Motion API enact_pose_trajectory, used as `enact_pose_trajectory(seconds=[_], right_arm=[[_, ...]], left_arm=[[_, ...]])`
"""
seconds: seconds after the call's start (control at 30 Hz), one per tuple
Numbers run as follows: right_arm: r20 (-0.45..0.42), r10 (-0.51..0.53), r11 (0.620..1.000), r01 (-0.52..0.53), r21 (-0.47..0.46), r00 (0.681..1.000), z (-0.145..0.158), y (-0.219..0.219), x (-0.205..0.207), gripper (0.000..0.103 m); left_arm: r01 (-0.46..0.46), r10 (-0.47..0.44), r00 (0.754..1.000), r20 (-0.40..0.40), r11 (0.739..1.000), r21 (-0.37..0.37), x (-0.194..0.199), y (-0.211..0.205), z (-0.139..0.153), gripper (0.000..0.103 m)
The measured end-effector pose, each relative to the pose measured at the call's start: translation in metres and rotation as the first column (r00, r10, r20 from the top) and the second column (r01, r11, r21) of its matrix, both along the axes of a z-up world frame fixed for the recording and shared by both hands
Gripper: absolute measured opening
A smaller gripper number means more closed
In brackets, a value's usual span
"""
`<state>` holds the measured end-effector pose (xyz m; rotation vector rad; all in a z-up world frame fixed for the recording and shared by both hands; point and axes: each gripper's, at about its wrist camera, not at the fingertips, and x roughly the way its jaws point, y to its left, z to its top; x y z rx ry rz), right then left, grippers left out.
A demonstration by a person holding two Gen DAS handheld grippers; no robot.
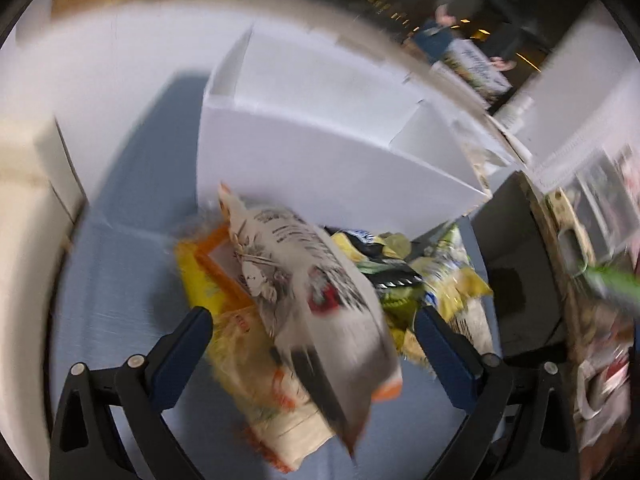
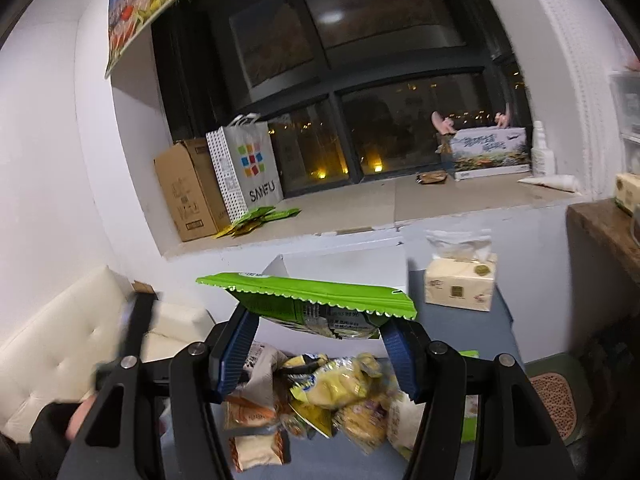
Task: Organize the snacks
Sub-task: 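Drop the white bag into the white box with the left gripper while the right drops the green bar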
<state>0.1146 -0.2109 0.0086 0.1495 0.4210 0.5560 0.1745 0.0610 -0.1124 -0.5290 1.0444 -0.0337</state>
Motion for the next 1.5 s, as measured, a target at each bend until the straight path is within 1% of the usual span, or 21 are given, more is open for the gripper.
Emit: enact_pose_trajectory(seconds=[0.03, 0.07, 0.1, 0.13, 0.2, 0.33, 0.43, 0.53, 0.67, 0.77, 0.87, 0.97, 1.07, 1.13, 1.2, 1.23, 1.3, 1.33, 1.37, 1.4, 1.5], right_arm=[[0.002, -0.001, 1.000, 0.001, 0.007, 1.000, 0.000, -0.004, -0.003, 0.066], [0.004, -0.002, 1.000, 0.002, 0.016, 1.000, 0.000, -0.009, -0.007, 0.066], [0.005, 0.000, 1.000, 0.000, 0.019, 1.000, -0.002, -0.011, -0.010, 0.066], [0.005, 0.003, 1.000, -0.003, 0.024, 1.000, -0.002, -0.013, -0.011, 0.066], [-0.003, 0.010, 0.999, -0.010, 0.037, 1.000, -0.004, -0.019, -0.014, 0.066], [-0.006, 0.019, 0.999, -0.019, 0.039, 1.000, -0.008, -0.020, -0.016, 0.066], [-0.007, 0.020, 0.999, -0.020, 0.044, 1.000, -0.010, -0.021, -0.015, 0.066], [-0.023, 0.047, 0.998, -0.046, 0.047, 0.999, -0.009, -0.017, -0.005, 0.066], [-0.045, 0.060, 0.998, -0.058, 0.035, 0.997, 0.002, -0.007, 0.026, 0.066], [-0.100, 0.068, 0.998, -0.068, 0.010, 0.993, 0.012, 0.007, 0.073, 0.066], [-0.192, 0.090, 0.995, -0.097, -0.028, 0.977, 0.013, 0.030, 0.129, 0.066], [-0.308, 0.071, 0.987, -0.112, -0.118, 0.949, 0.005, 0.062, 0.188, 0.066], [-0.359, 0.035, 0.977, -0.107, -0.182, 0.933, -0.005, 0.081, 0.228, 0.066], [-0.410, 0.017, 0.967, -0.120, -0.226, 0.912, -0.017, 0.093, 0.252, 0.066], [-0.486, -0.014, 0.962, -0.121, -0.246, 0.874, -0.031, 0.101, 0.275, 0.067], [-0.524, -0.010, 0.959, -0.141, -0.247, 0.852, -0.037, 0.104, 0.283, 0.068], [-0.603, -0.006, 0.947, -0.190, -0.259, 0.798, -0.049, 0.112, 0.297, 0.077], [-0.612, -0.017, 0.941, -0.194, -0.276, 0.791, -0.052, 0.115, 0.301, 0.084], [-0.597, -0.059, 0.930, -0.174, -0.325, 0.800, -0.055, 0.120, 0.307, 0.097], [-0.574, -0.094, 0.923, -0.146, -0.357, 0.814, -0.056, 0.122, 0.309, 0.102], [-0.524, -0.132, 0.924, -0.087, -0.373, 0.842, -0.054, 0.123, 0.313, 0.103]], left_arm=[[-0.010, 0.009, 1.000, -0.026, 1.000, -0.028, 0.005, 0.002, -0.007, 0.081], [-0.011, 0.008, 0.999, -0.049, 0.998, -0.058, 0.011, 0.004, -0.014, 0.079], [0.000, -0.004, 0.999, -0.052, 0.997, -0.072, 0.014, 0.004, -0.018, 0.061], [0.013, -0.017, 0.998, -0.053, 0.998, -0.066, 0.015, 0.002, -0.020, 0.050], [0.014, -0.017, 0.999, -0.028, 0.997, -0.075, 0.011, 0.003, -0.018, 0.040], [0.061, -0.071, 0.990, 0.124, 0.995, 0.083, -0.016, -0.013, 0.010, 0.038], [0.068, -0.128, 0.959, 0.254, 0.970, 0.233, -0.040, -0.026, 0.040, 0.038], [0.065, -0.158, 0.928, 0.337, 0.960, 0.271, -0.045, -0.019, 0.069, 0.038], [0.035, -0.178, 0.896, 0.408, 0.942, 0.334, -0.016, 0.000, 0.103, 0.038], [0.035, -0.181, 0.892, 0.414, 0.941, 0.336, 0.025, 0.012, 0.117, 0.038], [0.046, -0.216, 0.901, 0.375, 0.909, 0.414, 0.071, 0.015, 0.117, 0.038], [0.068, -0.236, 0.915, 0.327, 0.890, 0.451, 0.112, 0.015, 0.102, 0.038], [0.109, -0.247, 0.933, 0.261, 0.886, 0.451, 0.144, 0.018, 0.080, 0.038], [0.136, -0.252, 0.944, 0.212, 0.885, 0.444, 0.159, 0.020, 0.064, 0.039], [0.123, -0.237, 0.953, 0.187, 0.870, 0.477, 0.167, 0.023, 0.053, 0.046], [0.113, -0.224, 0.960, 0.170, 0.862, 0.495, 0.169, 0.024, 0.049, 0.068], [0.113, -0.207, 0.968, 0.139, 0.862, 0.494, 0.172, 0.027, 0.042, 0.100], [0.111, -0.214, 0.963, 0.165, 0.871, 0.478, 0.171, 0.029, 0.043, 0.101], [0.106, -0.212, 0.962, 0.175, 0.873, 0.475, 0.168, 0.029, 0.044, 0.101], [0.095, -0.202, 0.963, 0.179, 0.873, 0.478, 0.166, 0.031, 0.045, 0.103], [0.085, -0.210, 0.954, 0.215, 0.875, 0.477, 0.155, 0.029, 0.052, 0.103]])
